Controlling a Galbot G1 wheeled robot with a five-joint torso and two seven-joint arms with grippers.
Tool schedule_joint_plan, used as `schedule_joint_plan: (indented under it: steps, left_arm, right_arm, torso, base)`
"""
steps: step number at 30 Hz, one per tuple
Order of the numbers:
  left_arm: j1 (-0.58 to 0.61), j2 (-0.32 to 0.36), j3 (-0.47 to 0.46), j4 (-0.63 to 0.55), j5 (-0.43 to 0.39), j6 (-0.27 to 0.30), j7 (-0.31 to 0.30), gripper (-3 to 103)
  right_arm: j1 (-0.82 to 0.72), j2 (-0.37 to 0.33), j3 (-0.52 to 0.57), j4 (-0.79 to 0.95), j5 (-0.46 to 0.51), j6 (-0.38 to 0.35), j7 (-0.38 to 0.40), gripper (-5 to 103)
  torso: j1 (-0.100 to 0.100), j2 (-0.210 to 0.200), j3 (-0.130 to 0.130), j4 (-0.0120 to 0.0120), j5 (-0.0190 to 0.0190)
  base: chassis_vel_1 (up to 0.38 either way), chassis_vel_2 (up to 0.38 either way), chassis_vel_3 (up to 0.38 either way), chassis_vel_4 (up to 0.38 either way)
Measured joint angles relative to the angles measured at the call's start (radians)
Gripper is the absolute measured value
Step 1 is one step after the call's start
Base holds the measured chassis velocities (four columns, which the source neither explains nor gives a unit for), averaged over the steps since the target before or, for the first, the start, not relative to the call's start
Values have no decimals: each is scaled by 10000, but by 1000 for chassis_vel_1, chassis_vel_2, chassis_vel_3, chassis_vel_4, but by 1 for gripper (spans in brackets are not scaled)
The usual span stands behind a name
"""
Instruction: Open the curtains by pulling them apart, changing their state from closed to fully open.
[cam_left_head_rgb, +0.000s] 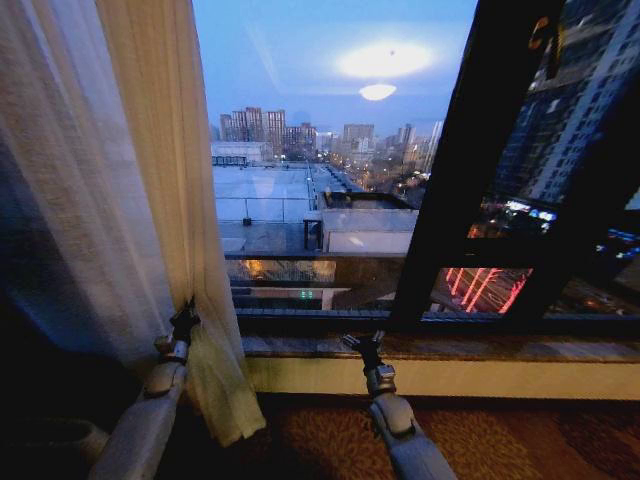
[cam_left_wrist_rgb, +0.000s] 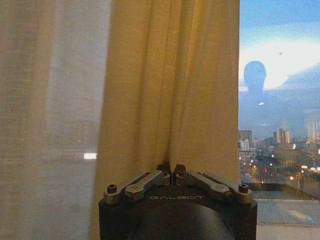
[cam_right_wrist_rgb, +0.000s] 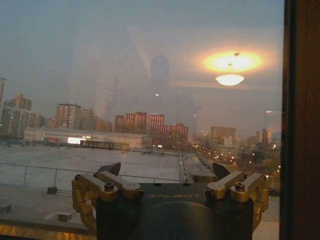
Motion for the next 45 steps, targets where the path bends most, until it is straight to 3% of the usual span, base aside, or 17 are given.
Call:
schedule_joint_plan:
  steps: [10, 19, 29, 37, 45]
  left_arm:
    - [-40, 45, 4, 13, -12, 0, -20, 0]
    - [-1176, 369, 313, 1333, -23, -64, -424, 0]
    - [-1399, 212, 627, 1328, 92, 89, -395, 0]
    - [-2925, 1049, 465, 3299, -107, -112, -680, 0]
    - [-3524, 1348, -80, 4174, 124, -142, -1327, 0]
  right_arm:
    - [0, 2, -3, 0, 0, 0, 0, 100]
    - [0, 1, -1, 0, 0, 0, 0, 100]
    - [0, 1, -2, 0, 0, 0, 0, 100]
    - [0, 1, -2, 0, 0, 0, 0, 100]
    - [0, 1, -2, 0, 0, 0, 0, 100]
  torso:
    - [0, 0, -1, 3, -1]
    - [0, 0, 0, 2, -1]
    - [-1, 0, -1, 1, -3]
    - [1, -1, 1, 4, -3]
    - [0, 0, 0, 2, -4]
  base:
    - [26, 36, -32, -26]
    - [5, 7, -8, -4]
    - [0, 0, 0, 0]
    - [0, 0, 0, 0]
    - [0, 0, 0, 0]
